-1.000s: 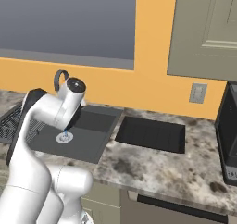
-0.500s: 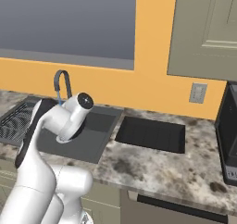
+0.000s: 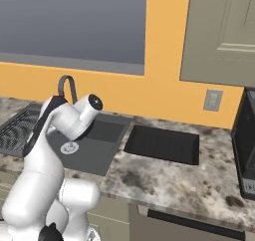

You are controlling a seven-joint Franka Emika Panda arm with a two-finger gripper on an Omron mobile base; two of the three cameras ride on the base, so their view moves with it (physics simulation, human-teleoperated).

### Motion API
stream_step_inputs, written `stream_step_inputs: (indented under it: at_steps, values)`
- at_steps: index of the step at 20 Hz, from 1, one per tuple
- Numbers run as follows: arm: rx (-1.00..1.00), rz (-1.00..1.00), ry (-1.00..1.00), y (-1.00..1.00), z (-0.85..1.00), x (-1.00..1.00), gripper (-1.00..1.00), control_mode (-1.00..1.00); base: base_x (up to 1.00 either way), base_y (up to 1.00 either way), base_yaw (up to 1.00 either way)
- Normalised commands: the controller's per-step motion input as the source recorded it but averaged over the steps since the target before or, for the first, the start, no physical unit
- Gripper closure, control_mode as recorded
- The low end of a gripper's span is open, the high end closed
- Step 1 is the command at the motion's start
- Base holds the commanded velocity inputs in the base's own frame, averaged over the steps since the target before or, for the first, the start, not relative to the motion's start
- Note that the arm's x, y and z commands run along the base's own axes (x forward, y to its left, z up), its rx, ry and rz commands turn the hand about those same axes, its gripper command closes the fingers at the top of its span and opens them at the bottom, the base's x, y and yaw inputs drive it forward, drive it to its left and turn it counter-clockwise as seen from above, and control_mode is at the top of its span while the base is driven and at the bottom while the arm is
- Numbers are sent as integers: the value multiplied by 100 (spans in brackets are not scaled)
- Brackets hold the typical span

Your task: Take the fish out of the fridge, briefly rinse it in the sink, and place it on the tray next to the sink.

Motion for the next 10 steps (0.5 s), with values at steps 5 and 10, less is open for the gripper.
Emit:
stream_step_inputs:
  at_steps: [5, 10]
  values:
    - [25, -7, 21, -66, 0, -39, 100, -100, 0, 0, 0]
    - [28, -1, 21, -57, 0, -8, 100, -100, 0, 0, 0]
